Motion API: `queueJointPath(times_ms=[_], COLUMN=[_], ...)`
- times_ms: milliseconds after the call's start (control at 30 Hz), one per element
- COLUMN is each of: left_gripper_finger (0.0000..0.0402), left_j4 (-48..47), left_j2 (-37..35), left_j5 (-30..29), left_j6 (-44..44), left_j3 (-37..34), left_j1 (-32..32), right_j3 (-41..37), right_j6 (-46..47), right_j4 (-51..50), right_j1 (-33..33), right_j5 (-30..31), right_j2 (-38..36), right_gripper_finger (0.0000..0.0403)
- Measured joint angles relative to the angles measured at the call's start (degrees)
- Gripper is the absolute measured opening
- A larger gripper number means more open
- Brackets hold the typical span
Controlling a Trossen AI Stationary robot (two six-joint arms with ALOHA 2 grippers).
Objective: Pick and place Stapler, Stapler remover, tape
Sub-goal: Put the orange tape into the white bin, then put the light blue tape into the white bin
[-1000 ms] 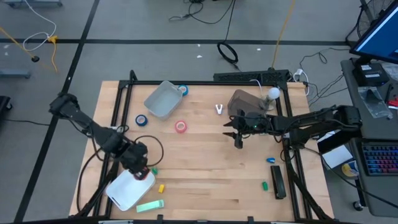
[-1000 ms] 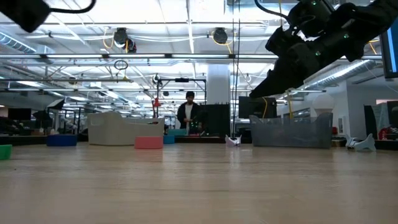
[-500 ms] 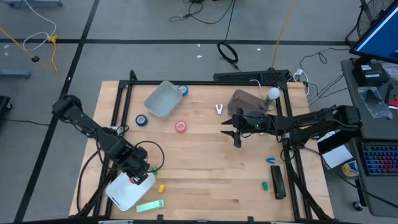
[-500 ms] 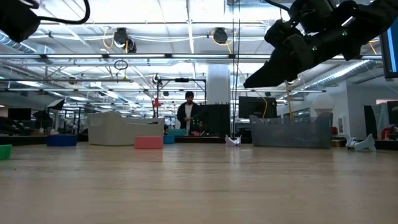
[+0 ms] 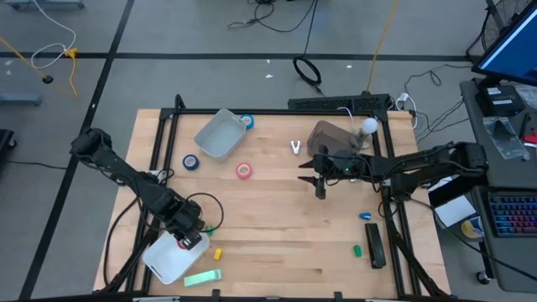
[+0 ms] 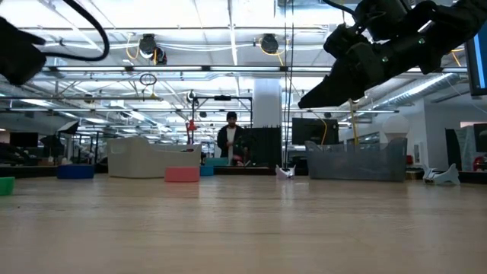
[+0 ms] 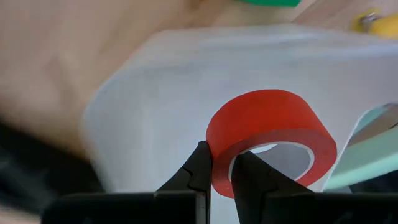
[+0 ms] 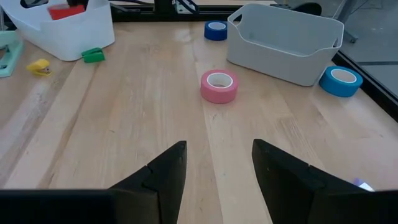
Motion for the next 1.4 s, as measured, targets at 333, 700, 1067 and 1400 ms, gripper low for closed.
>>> queueJointPath(times_ms=[333,700,1067,1400], left_gripper_finger=[0.0034,0.0097,0.0092,0.0092], left_j4=[-2.9,-2.4,-2.7,-2.9], left_j2=[0.0,0.0,-1.8,-11.2], left_j5=[-0.6,-1.4,4.0,-17.9], left_j6=[0.1,0.5,2.0,7.5], left_j3=[-2.1,-2.1,-0.8,6.4], left_j1=[0.4,0.3,0.9,0.9], right_j3=[0.0,0.0,0.0,0.0], right_j6=[0.0,0.1,0.3,-5.8], right_j4=[0.1,0.2,2.0,16.4], right_j1=[0.0,0.0,0.0,0.0], right_j5=[0.0,0.0,-0.1,0.0], right_j2=[0.0,0.0,0.0,0.0], right_gripper_finger=[0.0177,0.0178,0.0178,0.0172])
